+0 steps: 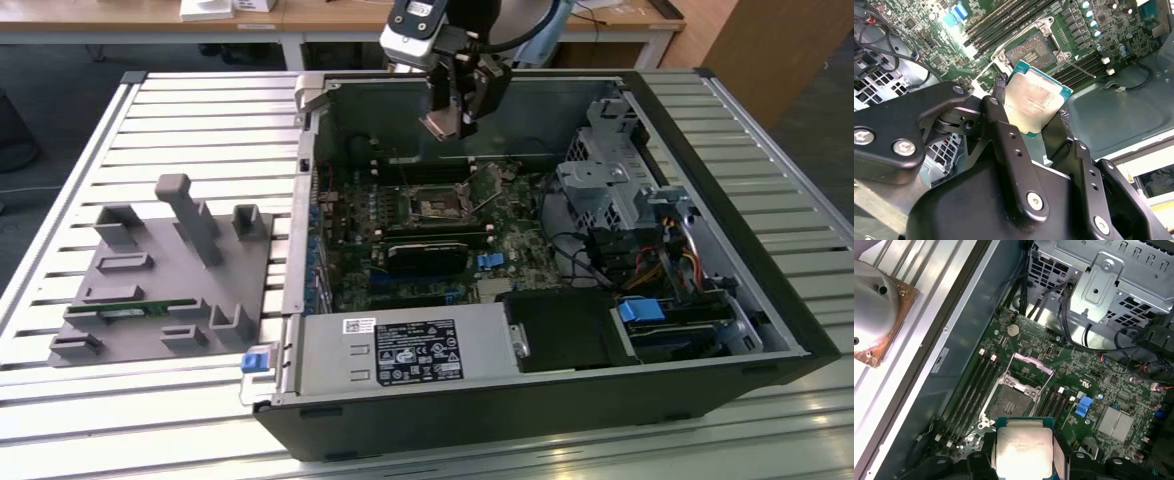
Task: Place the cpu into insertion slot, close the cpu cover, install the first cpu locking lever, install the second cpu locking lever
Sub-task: 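Place the cpu into insertion slot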
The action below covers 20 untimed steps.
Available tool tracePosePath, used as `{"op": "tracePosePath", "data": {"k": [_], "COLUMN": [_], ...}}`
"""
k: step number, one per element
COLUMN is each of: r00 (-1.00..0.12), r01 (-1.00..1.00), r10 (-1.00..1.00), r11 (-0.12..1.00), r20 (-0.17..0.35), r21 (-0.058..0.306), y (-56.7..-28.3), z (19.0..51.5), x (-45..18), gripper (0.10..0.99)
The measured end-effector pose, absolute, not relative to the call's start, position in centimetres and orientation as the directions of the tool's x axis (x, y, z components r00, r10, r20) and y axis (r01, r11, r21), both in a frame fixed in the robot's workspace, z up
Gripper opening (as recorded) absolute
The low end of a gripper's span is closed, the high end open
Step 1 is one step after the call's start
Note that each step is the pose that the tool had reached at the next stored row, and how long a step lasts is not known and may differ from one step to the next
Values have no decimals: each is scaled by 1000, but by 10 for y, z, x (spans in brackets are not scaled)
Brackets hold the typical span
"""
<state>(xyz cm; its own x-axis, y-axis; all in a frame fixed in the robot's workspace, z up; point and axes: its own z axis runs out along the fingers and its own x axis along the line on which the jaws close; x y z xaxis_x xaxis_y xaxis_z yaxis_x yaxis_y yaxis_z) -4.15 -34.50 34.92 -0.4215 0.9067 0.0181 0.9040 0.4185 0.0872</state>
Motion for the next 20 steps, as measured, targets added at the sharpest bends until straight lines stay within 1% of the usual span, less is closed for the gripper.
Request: {"op": "tracePosePath", "data": {"k": [20], "r00": [-350], "r01": [934], "r10": [936], "r11": [348], "r20": [18], "r21": [87], "y": [-345], "z": [349], "x": [-41], "gripper": [541]}}
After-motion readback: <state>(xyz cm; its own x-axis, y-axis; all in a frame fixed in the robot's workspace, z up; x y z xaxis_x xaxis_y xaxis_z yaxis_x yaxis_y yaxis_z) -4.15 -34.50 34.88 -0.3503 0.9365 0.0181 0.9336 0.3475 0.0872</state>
